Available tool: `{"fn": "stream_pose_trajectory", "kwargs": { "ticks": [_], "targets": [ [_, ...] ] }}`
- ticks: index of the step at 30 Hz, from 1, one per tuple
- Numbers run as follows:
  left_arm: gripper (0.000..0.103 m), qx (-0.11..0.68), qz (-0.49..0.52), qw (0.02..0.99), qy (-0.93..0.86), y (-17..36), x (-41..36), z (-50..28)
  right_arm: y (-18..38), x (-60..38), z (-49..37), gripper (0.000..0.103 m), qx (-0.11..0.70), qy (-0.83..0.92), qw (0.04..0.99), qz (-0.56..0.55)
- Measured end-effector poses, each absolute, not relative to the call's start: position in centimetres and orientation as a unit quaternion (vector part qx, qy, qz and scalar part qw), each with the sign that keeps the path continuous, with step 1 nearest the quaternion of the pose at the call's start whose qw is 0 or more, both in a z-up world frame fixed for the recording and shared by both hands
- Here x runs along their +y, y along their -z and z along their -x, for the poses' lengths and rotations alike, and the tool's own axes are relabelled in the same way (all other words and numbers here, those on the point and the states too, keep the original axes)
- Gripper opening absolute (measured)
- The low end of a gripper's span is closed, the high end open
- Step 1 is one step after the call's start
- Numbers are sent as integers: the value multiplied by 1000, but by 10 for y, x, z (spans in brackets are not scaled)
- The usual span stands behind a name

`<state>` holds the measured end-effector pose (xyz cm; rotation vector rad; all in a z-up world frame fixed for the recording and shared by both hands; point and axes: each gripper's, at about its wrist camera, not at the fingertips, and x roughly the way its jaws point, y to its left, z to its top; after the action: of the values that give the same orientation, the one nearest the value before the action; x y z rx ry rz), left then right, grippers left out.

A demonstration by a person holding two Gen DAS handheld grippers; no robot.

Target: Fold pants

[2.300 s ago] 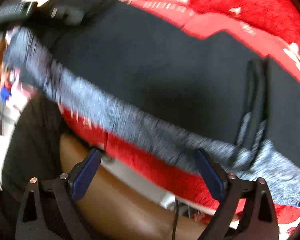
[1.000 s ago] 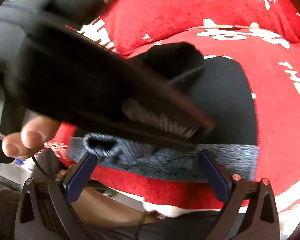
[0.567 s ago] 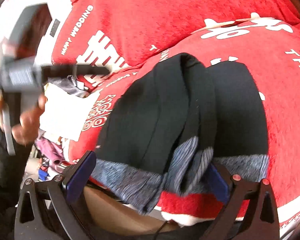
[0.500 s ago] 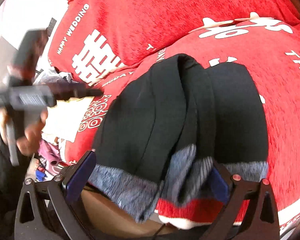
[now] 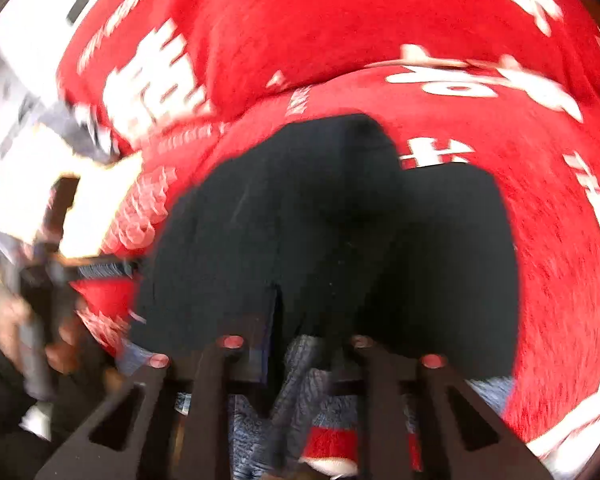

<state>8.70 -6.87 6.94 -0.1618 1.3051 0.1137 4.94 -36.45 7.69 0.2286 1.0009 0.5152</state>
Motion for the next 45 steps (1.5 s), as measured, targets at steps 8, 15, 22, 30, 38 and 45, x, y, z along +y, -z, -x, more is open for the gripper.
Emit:
{"fn": "stream_pose_trajectory", "kwargs": {
  "ticks": [8,15,22,30,38,45],
  "targets": [
    [102,595,8,804,-16,-70,-119,-102,-78,-362,-46,21,481,-266,829,-100],
    [103,619,132,774,6,-50,-84,-98,-23,-366,-63,81,519,-307,772,-200],
    [103,621,148,770,-25,-47,-62,-78,-27,-333,-51,25,507,-320,790,-127],
    [102,589,132,797,11,-99,-81,-88,-121,-364,-32,20,429,-318,833,-144],
    [102,614,72,785,23,-80,-127,-109,-86,-421,-59,19,461,-174,861,-126],
    [102,624,90,776,19,-70,-130,-116,-57,-442,-62,49,489,-126,850,-153]
  ]
}}
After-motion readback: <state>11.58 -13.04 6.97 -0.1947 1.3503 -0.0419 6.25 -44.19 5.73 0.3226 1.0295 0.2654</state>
